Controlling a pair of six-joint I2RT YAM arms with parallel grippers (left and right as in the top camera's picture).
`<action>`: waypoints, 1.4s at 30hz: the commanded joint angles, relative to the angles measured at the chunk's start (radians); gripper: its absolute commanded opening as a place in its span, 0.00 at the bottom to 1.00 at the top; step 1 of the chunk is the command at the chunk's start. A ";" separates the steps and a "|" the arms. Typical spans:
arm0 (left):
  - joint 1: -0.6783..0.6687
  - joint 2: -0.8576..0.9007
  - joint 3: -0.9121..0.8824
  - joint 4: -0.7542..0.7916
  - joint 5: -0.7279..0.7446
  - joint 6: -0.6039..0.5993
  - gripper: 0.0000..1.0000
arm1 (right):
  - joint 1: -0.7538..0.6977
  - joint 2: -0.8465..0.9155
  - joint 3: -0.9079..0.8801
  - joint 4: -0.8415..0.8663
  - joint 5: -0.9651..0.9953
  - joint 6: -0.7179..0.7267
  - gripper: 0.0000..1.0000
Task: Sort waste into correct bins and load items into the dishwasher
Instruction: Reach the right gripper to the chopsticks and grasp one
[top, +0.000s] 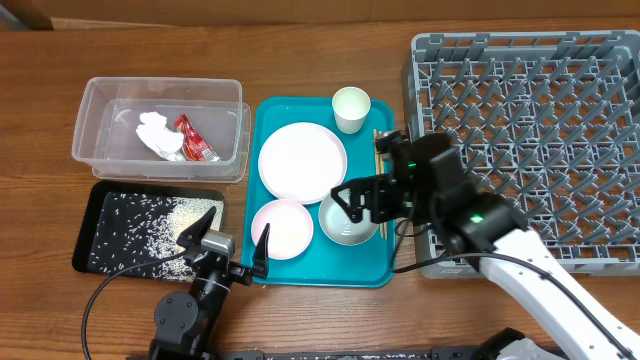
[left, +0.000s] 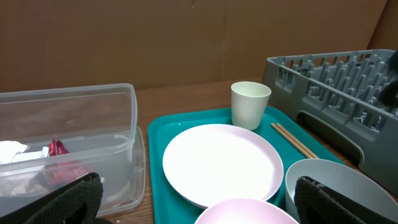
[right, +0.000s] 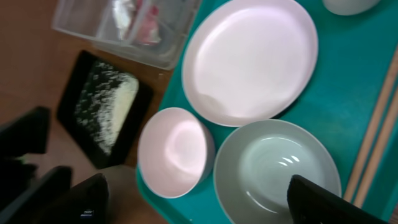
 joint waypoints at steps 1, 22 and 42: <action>0.006 -0.010 -0.004 -0.002 -0.004 -0.018 1.00 | 0.025 0.076 0.068 -0.028 0.297 0.055 0.91; 0.006 -0.010 -0.004 -0.002 -0.004 -0.018 1.00 | -0.089 0.523 0.159 0.121 0.344 0.043 0.40; 0.006 -0.010 -0.004 -0.002 -0.004 -0.018 1.00 | -0.089 0.655 0.159 0.145 0.362 0.043 0.25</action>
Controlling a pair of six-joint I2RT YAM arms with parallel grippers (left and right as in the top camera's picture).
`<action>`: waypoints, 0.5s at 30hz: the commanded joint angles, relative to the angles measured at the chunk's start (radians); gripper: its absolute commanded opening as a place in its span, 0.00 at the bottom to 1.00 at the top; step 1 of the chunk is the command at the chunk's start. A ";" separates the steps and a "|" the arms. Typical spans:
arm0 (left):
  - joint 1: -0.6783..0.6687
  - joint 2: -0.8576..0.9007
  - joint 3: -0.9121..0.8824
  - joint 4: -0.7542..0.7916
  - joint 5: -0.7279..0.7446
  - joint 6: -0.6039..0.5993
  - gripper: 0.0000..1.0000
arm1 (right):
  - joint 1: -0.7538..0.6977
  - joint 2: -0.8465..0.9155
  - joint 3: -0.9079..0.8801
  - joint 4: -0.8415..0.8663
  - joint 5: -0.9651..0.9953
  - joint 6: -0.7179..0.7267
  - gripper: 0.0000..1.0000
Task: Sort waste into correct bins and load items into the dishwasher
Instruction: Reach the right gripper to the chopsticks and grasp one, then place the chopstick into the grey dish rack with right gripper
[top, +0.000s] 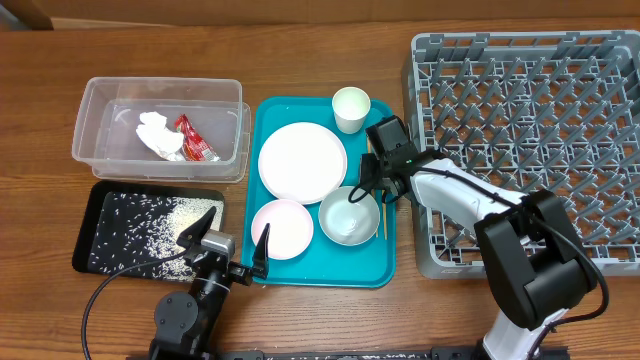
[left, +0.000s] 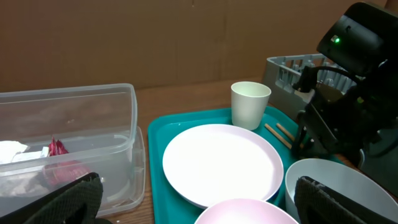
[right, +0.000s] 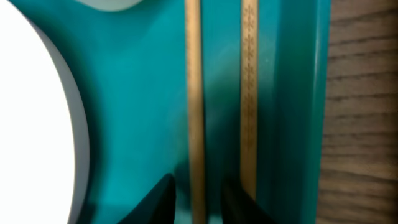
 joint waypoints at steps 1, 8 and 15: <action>0.006 -0.010 -0.004 -0.001 -0.004 -0.018 1.00 | -0.002 0.047 0.016 -0.008 0.014 -0.002 0.23; 0.006 -0.010 -0.004 -0.001 -0.004 -0.018 1.00 | -0.002 0.002 0.055 -0.048 0.013 -0.003 0.04; 0.006 -0.010 -0.004 -0.001 -0.004 -0.018 1.00 | -0.002 -0.111 0.203 -0.203 0.006 -0.081 0.04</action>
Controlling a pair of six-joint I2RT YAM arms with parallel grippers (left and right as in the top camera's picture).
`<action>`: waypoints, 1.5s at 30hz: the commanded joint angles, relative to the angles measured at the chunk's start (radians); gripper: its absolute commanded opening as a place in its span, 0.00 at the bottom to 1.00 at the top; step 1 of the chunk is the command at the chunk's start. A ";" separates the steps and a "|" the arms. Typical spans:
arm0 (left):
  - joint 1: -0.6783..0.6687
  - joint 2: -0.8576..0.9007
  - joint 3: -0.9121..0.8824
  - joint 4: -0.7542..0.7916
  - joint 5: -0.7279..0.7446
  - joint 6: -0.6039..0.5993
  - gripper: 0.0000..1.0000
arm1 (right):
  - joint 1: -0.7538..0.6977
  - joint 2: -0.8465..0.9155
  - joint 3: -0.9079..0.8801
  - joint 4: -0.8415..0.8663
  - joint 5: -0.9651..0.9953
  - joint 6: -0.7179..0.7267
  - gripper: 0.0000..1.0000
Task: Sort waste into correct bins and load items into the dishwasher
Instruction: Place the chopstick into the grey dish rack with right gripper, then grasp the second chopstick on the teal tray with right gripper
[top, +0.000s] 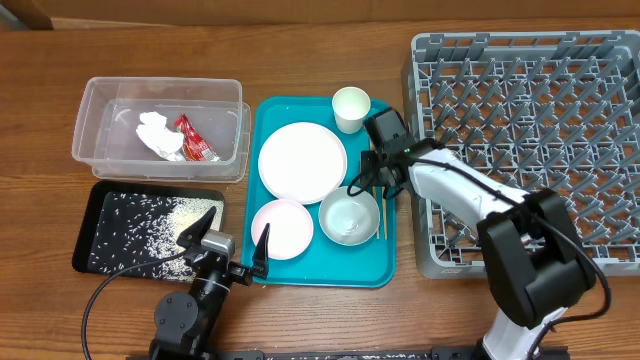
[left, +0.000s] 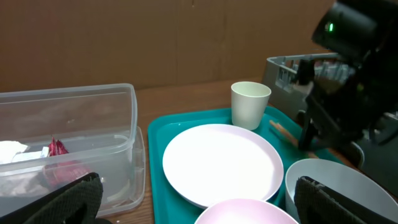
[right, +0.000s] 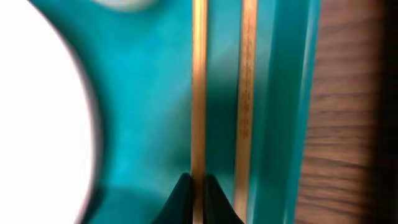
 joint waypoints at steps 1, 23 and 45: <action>0.006 -0.010 -0.004 -0.002 -0.004 -0.018 1.00 | -0.002 -0.118 0.106 -0.041 0.003 -0.031 0.04; 0.006 -0.010 -0.004 -0.002 -0.004 -0.018 1.00 | -0.085 -0.313 0.134 -0.331 0.333 -0.163 0.04; 0.006 -0.010 -0.004 -0.002 -0.004 -0.018 1.00 | 0.000 -0.222 0.158 -0.301 -0.099 -0.167 0.54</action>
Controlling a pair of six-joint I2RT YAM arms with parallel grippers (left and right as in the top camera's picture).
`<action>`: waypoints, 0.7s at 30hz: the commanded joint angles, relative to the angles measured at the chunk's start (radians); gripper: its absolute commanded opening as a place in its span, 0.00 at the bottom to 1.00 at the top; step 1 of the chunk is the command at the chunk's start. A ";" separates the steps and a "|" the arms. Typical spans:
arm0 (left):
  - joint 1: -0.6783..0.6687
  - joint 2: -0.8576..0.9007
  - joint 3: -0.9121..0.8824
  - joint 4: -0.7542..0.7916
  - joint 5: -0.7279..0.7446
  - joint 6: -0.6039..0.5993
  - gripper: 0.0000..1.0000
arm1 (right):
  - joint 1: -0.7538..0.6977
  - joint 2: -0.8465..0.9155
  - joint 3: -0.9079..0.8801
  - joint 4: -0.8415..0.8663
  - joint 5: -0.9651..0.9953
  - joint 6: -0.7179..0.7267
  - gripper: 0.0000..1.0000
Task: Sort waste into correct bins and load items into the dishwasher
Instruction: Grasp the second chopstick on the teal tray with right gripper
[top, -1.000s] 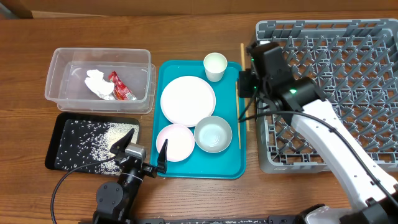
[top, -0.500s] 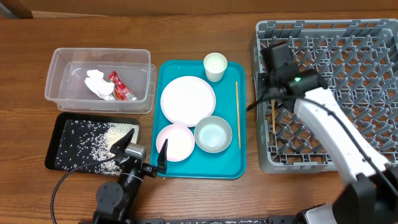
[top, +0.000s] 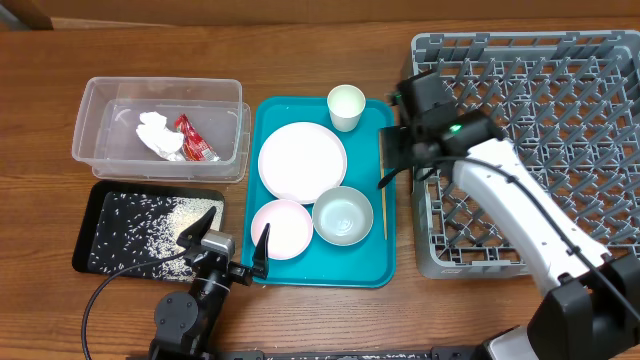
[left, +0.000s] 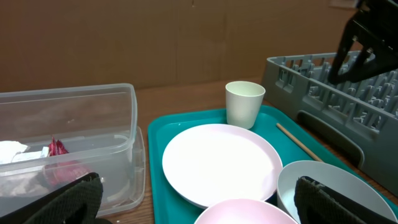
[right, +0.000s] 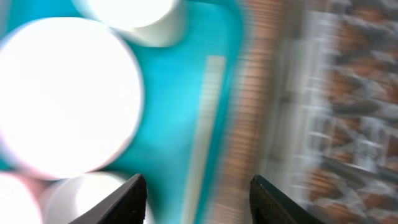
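On the teal tray (top: 322, 266) lie a white plate (top: 302, 160), a pink bowl (top: 282, 228), a grey bowl (top: 341, 215), a pale cup (top: 346, 105) and, along its right edge, a wooden chopstick (top: 383, 205). My right gripper (top: 400, 170) hangs open between the tray's right edge and the grey dish rack (top: 540, 140). In the blurred right wrist view the right gripper (right: 200, 199) has nothing between its fingers, and the chopstick (right: 204, 118) lies below. My left gripper (top: 222, 250) rests open at the table's front; in its own view the left gripper (left: 199, 208) faces the tray.
A clear bin (top: 100, 150) at the back left holds a white tissue (top: 155, 132) and a red wrapper (top: 195, 140). A black tray (top: 100, 205) with scattered rice sits in front of it. The rack fills the right side of the table.
My right gripper was low on the tray with its fingers nearly shut around a chopstick. Now it is higher, open and empty, nearer the rack. The grey bowl and the cup sit slightly further left.
My right gripper first hung open above the grey bowl. It was then down at the chopsticks by the tray's right edge, and after that nearly shut around one. Now it is up and open, with a chopstick lying on the tray. My left arm stayed still.
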 joint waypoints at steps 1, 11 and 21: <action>0.006 -0.010 -0.004 -0.001 -0.004 -0.018 1.00 | 0.058 0.020 -0.019 0.043 -0.054 0.064 0.53; 0.006 -0.010 -0.004 -0.001 -0.004 -0.018 1.00 | 0.049 0.241 -0.068 0.174 0.134 0.218 0.47; 0.006 -0.010 -0.004 -0.001 -0.004 -0.018 1.00 | 0.033 0.366 -0.069 0.204 0.060 0.217 0.23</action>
